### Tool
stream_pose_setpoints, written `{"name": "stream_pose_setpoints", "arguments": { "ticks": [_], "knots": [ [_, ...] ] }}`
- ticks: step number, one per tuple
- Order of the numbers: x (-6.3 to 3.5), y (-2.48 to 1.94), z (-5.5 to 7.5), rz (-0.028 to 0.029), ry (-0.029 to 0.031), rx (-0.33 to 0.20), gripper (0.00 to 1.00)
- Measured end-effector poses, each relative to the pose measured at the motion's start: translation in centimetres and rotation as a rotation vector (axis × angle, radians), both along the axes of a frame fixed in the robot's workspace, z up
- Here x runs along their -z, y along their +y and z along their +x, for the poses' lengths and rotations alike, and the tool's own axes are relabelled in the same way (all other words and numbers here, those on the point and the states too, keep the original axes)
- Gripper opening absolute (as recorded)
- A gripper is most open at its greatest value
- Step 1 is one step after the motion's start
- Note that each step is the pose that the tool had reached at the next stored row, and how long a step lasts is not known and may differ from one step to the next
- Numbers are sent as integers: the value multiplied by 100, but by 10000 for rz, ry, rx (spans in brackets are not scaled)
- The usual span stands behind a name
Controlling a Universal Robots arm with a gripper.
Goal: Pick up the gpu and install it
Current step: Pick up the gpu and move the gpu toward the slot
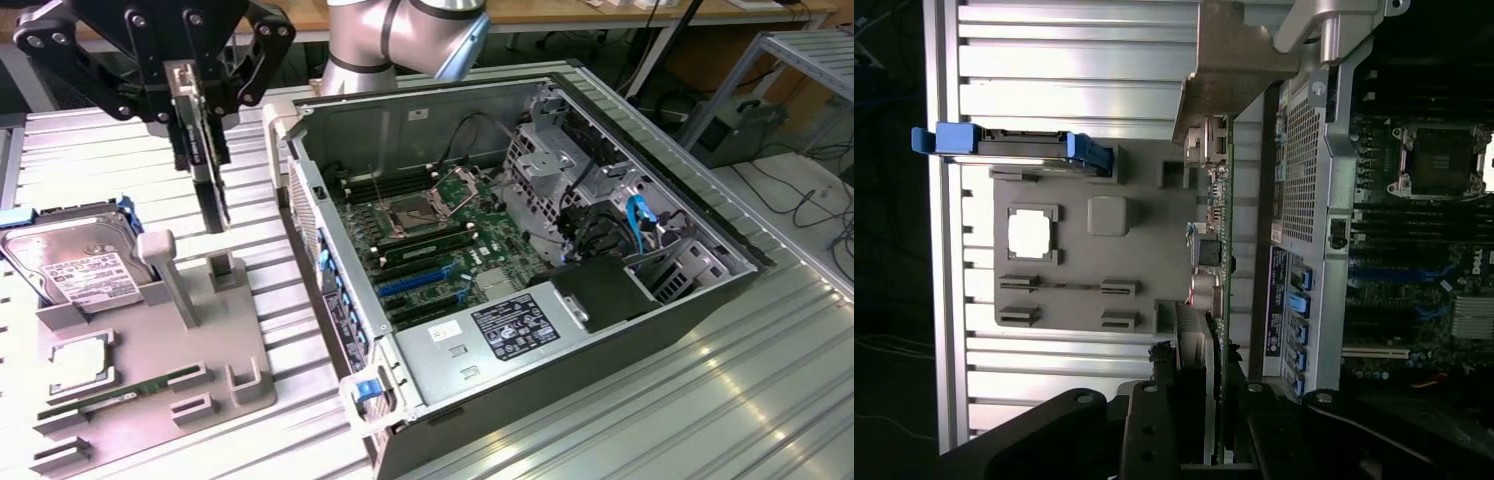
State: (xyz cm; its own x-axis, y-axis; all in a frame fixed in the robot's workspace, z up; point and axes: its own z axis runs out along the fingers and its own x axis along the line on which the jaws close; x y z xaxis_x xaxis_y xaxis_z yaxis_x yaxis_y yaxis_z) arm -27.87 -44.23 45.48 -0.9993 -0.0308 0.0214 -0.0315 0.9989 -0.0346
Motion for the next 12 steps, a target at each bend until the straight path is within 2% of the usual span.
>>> {"name": "stream_pose_setpoints", "arguments": {
  "ticks": [12],
  "knots": [
    [0, 0, 232, 0, 0, 0, 28]
  ]
}}
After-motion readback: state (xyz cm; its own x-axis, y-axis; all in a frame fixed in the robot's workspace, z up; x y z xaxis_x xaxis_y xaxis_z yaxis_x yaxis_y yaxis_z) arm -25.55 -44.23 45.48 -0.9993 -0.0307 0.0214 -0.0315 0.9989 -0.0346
